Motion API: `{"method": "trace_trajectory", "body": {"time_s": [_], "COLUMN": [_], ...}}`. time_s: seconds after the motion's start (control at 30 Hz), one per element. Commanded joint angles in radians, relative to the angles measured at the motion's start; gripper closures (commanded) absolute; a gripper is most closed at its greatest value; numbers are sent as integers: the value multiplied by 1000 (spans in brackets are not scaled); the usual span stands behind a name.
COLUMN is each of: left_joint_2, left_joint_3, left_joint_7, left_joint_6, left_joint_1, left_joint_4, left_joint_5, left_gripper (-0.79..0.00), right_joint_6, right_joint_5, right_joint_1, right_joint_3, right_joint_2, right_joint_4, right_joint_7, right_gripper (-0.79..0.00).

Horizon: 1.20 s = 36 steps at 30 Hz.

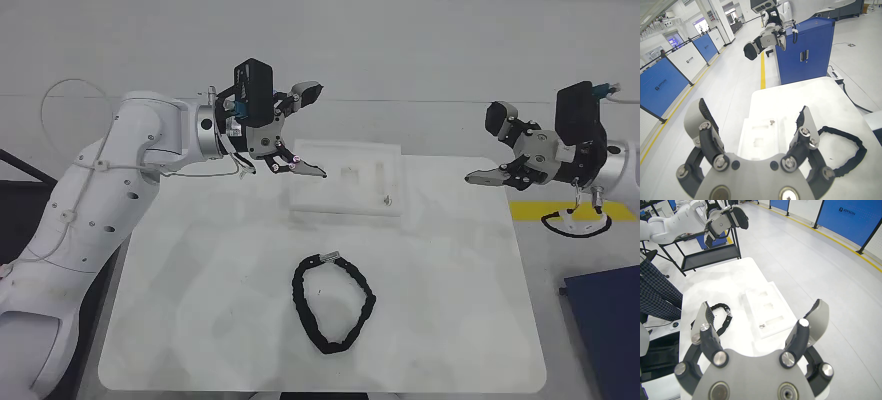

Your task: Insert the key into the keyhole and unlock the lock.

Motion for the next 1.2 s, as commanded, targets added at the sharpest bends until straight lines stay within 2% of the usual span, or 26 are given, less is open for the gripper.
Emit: {"method": "trace_trajectory", "body": {"time_s": [0.0,1.17], "left_joint_2": [0,0], "left_joint_3": [0,0], "left_joint_7": [0,0], "left_joint_6": [0,0], "left_joint_1": [0,0], "left_joint_4": [0,0], "left_joint_5": [0,0], "left_gripper": [-784,-785], "right_joint_6": [0,16], "right_joint_5": [0,2], "right_joint_1": [0,-10], "right_joint_3": [0,1], "right_joint_2": [0,-1], "right_joint_4": [0,-13], "right_joint_7": [0,-3], "right_gripper": [-785,-785]}}
